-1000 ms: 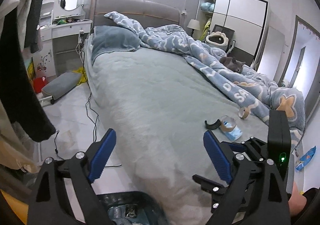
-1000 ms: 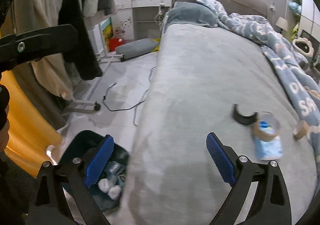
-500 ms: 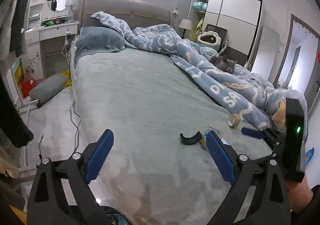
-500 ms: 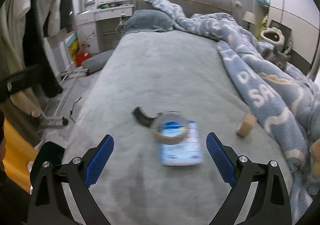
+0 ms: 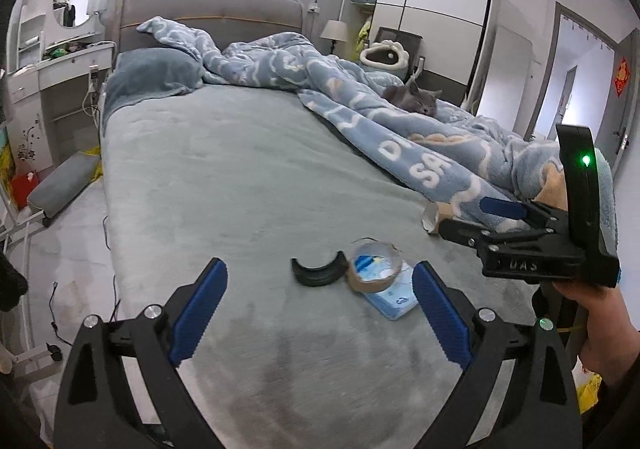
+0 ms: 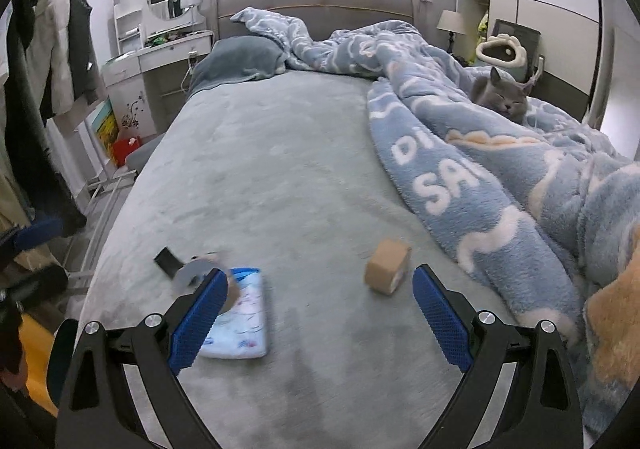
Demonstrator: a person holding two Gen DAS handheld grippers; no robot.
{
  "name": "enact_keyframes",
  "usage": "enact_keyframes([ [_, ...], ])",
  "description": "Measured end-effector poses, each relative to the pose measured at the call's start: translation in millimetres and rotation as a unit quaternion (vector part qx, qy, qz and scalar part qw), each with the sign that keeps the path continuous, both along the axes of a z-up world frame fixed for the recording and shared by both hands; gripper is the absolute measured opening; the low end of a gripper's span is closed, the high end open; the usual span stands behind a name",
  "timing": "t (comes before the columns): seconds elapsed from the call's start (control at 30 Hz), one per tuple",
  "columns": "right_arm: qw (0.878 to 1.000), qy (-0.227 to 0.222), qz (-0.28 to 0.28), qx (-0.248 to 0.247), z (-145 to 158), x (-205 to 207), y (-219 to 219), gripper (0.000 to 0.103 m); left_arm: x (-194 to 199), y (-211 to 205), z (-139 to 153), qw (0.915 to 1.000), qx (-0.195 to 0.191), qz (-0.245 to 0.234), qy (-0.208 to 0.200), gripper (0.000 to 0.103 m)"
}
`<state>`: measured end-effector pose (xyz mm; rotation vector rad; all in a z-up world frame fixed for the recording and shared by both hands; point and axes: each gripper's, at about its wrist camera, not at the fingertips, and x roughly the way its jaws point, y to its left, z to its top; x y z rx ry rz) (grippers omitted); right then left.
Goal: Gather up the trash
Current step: 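Move both tools back from the bin toward the bed, then grasp the brown tape core with the left tool while the right tool grasps the cardboard tube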
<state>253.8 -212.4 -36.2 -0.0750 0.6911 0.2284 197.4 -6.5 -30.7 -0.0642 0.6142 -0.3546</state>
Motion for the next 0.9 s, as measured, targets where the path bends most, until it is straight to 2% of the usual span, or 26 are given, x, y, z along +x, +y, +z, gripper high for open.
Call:
enact_keyframes([
  [0.13, 1.0, 0.002, -0.006, 0.017, -4, 11, -9, 0.095, 8, -14, -5, 0.9999, -0.007, -0.007, 0.003, 0.095],
  [0.33, 1.0, 0.0, -0.013, 0.026, -5, 21, -16, 0.095, 17, -33, -19, 0.9997, 0.013, -0.019, 0.012, 0.095],
  [0.53, 0.999, 0.003, -0.022, 0.031, -14, 33, -28, 0.094, 26, -47, -30, 0.9993, 0.013, -0.03, 0.017, 0.093],
  [0.63, 0.999, 0.017, -0.026, 0.029, -25, 40, -34, 0.085, 32, -52, -37, 0.9991, 0.006, -0.032, 0.027, 0.088],
  [0.9, 0.999, 0.035, -0.013, 0.031, -42, 47, -41, 0.075, 47, -66, -54, 0.998, 0.021, -0.026, 0.053, 0.078],
])
